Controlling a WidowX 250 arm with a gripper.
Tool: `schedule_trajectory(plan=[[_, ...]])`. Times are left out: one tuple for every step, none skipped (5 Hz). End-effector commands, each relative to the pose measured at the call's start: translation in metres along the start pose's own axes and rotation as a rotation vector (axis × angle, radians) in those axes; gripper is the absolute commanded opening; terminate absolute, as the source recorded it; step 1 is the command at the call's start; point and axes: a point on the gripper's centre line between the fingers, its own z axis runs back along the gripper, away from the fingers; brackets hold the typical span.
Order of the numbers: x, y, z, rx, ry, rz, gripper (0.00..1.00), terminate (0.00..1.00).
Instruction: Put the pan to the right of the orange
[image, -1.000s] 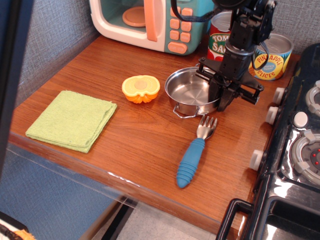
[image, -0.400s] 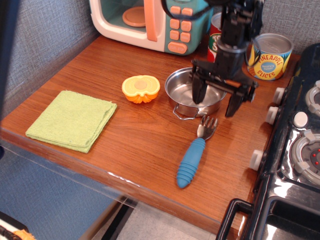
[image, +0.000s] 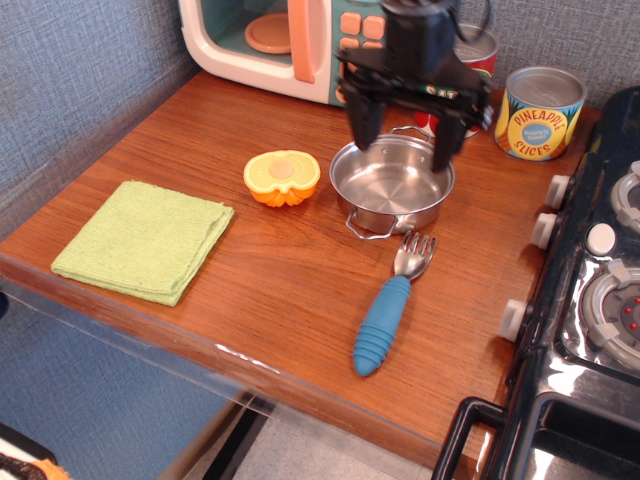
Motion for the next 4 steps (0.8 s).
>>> schedule_trajectory(plan=[[-0.0361,0.0217,0.025,0.035,-0.041,0.023,1.0,0.0],[-0.0429,0.0241,0.025,0.028,-0.023,0.008,1.0,0.0],[-0.0429,0.0241,0.025,0.028,-0.023,0.008,1.0,0.0],[-0.0429,0.0241,0.025,0.028,-0.023,0.008,1.0,1.0]])
